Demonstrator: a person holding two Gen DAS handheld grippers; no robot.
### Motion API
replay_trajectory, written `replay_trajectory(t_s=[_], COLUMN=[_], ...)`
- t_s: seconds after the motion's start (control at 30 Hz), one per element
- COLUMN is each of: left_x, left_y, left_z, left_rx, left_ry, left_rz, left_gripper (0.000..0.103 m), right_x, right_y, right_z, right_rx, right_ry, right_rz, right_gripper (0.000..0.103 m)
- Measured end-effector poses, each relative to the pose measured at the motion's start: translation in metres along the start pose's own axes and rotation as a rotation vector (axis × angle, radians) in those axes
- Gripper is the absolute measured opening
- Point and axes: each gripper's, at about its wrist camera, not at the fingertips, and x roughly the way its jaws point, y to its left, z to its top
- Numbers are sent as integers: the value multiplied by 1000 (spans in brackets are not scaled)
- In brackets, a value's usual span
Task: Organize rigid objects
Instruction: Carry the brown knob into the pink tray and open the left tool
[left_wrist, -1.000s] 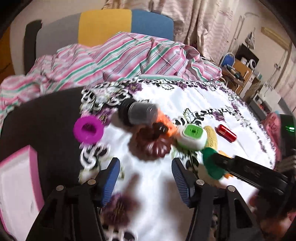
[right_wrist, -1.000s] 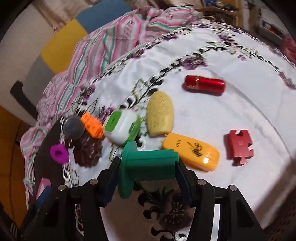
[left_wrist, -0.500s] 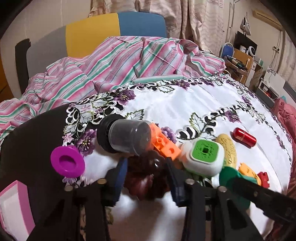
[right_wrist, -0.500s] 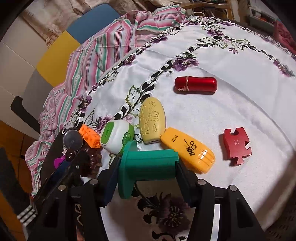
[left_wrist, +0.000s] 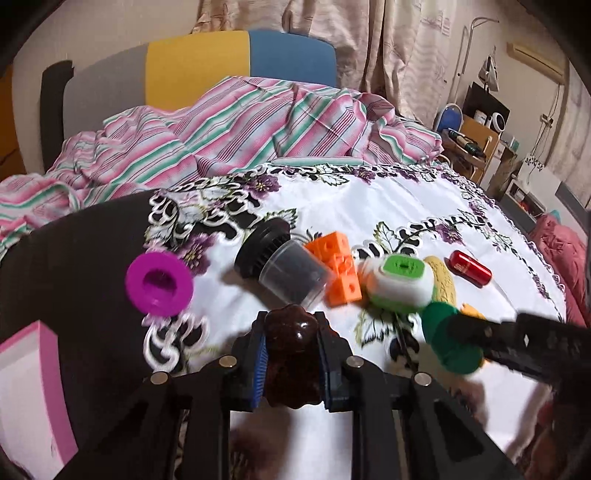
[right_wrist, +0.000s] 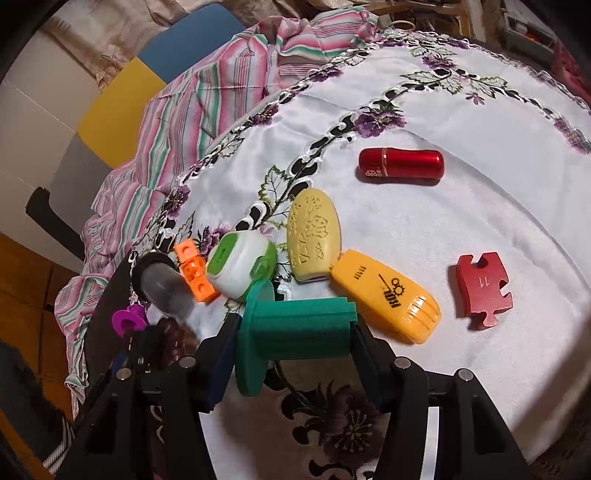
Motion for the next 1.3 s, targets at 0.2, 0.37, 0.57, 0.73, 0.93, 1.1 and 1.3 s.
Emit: replay_trajectory(t_s=[0.2, 0.37, 0.57, 0.73, 0.93, 1.1, 1.3], left_x=[-21, -40, -68, -89, -120, -135, -136], left_y=[19, 36, 53, 70, 109, 151, 203], left_z=[-18, -32, -47, -54, -67, -81, -97], left_rx=[-62, -123, -161, -191, -270, -342, -415], left_ry=[-2, -11, -44, -73, -124, -135, -110], left_rz=[-30, -61, -79, -65, -8, 67, 157], left_gripper=[21, 21, 21, 21, 21, 21, 21], right_x=[1, 6, 11, 11, 12, 12, 12], right_y=[7, 20, 33, 41, 55, 62, 68], right_z=[-1, -7, -14, -18, -27, -32, -36], right_rx=[-46, -112, -173, -223, -298, -341, -378], right_ry=[0, 37, 67, 69, 80, 83, 79], right_rz=[8, 51, 82, 87, 105, 105, 102], right_gripper=[59, 59, 59, 59, 59, 59, 59])
